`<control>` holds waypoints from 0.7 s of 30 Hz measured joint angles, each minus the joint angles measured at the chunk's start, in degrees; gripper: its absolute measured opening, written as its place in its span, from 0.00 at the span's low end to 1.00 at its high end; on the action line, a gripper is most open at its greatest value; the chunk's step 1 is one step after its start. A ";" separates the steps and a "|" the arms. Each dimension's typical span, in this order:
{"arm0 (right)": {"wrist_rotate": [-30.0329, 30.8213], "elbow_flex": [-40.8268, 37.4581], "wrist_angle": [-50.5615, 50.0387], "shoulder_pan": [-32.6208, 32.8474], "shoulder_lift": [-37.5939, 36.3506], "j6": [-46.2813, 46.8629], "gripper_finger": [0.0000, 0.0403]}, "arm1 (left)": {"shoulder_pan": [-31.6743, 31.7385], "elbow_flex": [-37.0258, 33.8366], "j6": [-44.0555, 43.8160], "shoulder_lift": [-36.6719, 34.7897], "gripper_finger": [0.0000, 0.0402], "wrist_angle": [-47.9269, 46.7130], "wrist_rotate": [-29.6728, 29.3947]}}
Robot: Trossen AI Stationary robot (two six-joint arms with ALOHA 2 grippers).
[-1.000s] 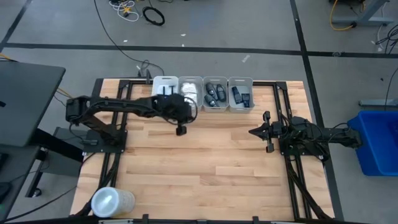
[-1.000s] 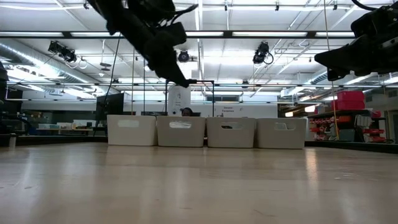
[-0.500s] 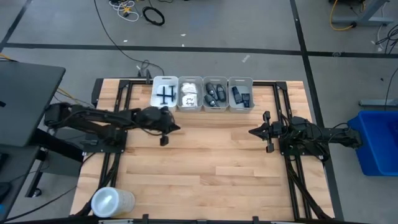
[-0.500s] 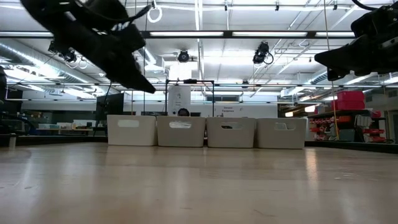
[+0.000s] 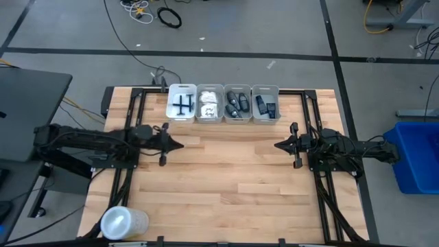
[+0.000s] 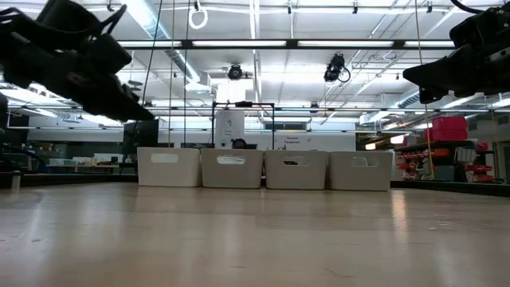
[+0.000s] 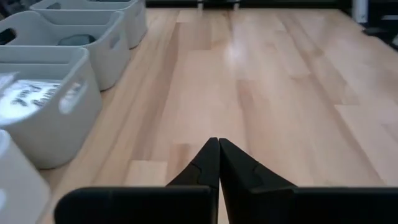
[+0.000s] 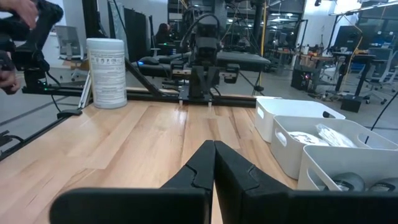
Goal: Pick & Place Travel size toiletries
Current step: Return to Home Position
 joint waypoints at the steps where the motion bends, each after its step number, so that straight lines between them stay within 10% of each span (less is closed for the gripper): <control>1: 0.00 -0.02 0.00 0.00 0.00 0.01 0.03 | -0.56 -1.19 -0.16 -1.32 0.02 0.43 0.00; 21: 0.00 0.00 0.00 0.01 0.00 0.00 0.03 | -6.54 -7.98 -4.50 -24.16 0.01 -8.11 -0.82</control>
